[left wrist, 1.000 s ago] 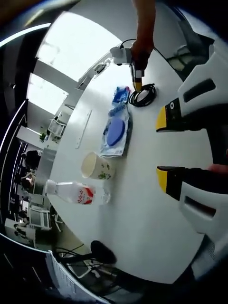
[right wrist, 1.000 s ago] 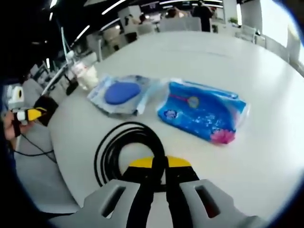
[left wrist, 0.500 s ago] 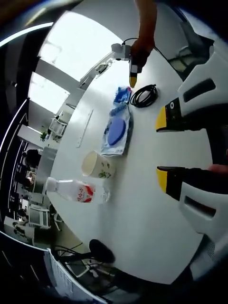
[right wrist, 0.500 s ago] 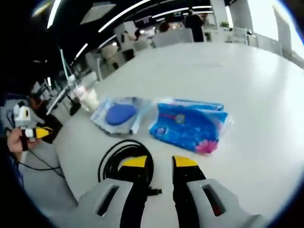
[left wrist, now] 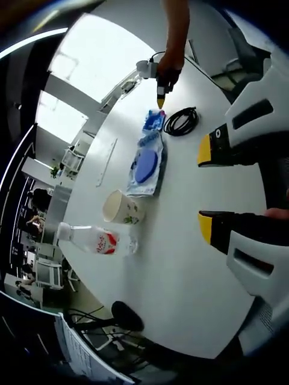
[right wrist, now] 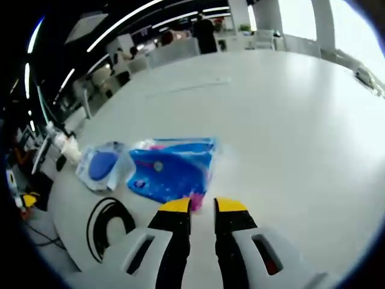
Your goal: Arrange the tabletop items into an orderly group along one side of the table until the central work area is clear of visible clutter.
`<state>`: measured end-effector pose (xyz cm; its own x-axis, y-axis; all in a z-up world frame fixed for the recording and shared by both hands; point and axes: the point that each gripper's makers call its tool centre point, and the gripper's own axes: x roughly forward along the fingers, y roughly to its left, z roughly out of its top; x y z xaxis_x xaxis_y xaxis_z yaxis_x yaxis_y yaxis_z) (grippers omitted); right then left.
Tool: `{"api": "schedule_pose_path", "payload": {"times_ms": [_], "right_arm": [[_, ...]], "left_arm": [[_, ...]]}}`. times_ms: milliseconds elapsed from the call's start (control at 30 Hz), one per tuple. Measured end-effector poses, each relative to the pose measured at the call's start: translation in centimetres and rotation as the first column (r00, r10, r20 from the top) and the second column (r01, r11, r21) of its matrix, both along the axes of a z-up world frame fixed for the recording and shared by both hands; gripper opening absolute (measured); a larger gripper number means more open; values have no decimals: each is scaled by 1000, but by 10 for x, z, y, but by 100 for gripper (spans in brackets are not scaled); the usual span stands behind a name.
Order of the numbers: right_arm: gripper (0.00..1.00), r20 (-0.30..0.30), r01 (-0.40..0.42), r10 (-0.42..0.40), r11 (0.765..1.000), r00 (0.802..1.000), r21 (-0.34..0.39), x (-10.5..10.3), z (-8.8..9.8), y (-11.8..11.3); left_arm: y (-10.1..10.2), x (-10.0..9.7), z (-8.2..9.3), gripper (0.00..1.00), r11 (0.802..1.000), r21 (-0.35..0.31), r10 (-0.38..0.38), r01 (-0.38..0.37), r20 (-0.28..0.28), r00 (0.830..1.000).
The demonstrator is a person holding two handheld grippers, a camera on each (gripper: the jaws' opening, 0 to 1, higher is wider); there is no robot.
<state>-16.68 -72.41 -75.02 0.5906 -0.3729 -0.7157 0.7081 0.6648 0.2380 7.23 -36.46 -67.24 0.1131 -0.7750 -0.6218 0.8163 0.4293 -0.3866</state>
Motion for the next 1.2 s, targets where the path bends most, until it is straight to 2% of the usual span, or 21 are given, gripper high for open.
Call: {"api": "schedule_pose_path", "payload": {"times_ms": [100,333,700,933,1100,1200], "right_arm": [[10,13,30,-30,999,999,19,3,-2,-3],[0,-2,44,-44,999,999,29,5,-7,-7],[0,-25,6,-5,1000,1000,12,-6,-4,-1],[0,-41,-48,47,999,998,-6,-6,-1,9],[0,-59,-139,137,990,989,-29,0,1,19],[0,-58,-134,132,991,990,-27,0,1,19]], "left_arm": [[2,2,1,28,1000,2,0,0,5,1000],[3,7,6,29,1000,8,-13,12,34,999],[6,13,8,30,1000,9,-21,21,44,999],[9,16,6,30,1000,14,-16,16,42,999],[11,17,3,30,1000,21,-16,15,38,999],[11,18,4,30,1000,21,-13,13,39,999]]}}
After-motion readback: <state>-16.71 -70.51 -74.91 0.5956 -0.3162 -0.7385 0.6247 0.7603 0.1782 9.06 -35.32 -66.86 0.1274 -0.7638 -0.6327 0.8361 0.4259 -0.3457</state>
